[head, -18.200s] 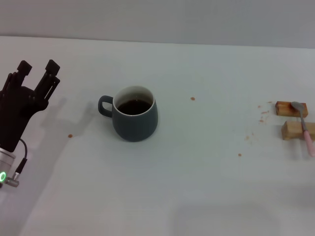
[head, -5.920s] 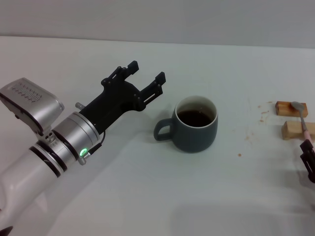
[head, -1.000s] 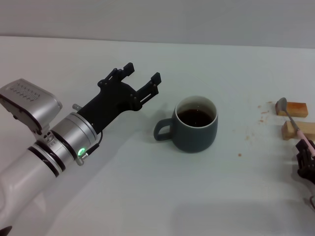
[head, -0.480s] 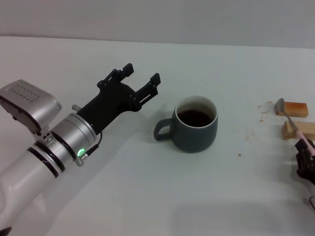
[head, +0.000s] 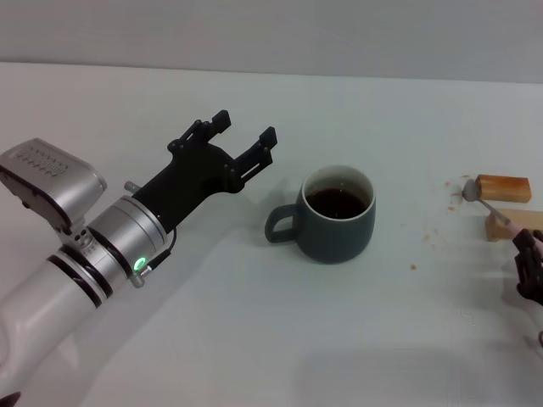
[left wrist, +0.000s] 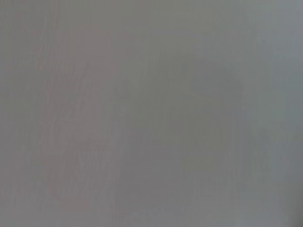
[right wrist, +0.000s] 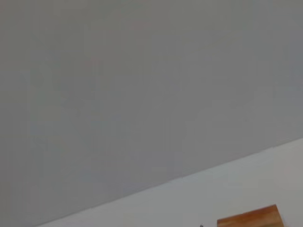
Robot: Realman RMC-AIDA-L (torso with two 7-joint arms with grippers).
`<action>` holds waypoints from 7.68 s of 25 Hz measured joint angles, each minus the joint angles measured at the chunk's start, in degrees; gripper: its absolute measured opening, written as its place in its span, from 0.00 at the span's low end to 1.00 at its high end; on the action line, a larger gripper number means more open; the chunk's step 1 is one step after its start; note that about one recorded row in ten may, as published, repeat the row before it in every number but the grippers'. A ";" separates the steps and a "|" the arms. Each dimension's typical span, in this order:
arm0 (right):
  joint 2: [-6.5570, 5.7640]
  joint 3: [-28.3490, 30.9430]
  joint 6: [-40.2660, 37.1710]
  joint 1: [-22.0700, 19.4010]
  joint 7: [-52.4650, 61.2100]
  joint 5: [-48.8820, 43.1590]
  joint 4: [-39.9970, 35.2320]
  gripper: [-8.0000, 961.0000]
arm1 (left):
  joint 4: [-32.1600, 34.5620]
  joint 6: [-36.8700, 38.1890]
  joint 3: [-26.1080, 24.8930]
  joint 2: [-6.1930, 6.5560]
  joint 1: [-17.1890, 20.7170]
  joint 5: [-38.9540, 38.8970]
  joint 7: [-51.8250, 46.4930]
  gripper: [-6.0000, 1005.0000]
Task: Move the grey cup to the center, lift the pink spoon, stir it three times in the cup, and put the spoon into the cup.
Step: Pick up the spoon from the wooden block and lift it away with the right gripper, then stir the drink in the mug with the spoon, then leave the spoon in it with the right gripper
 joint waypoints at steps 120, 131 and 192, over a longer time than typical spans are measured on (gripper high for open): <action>-4.55 -32.86 -7.53 34.71 91.96 -55.35 -61.21 0.11 | 3.64 18.45 -4.91 0.68 10.19 0.09 -3.71 0.81; -5.57 -31.85 -6.96 33.69 93.38 -57.93 -61.01 0.11 | 3.78 18.10 -5.17 0.70 9.51 0.02 -3.76 0.81; -3.21 -33.56 -7.60 38.16 97.66 -62.49 -62.42 0.11 | 5.28 14.29 -6.16 0.48 5.87 -0.10 -3.87 0.81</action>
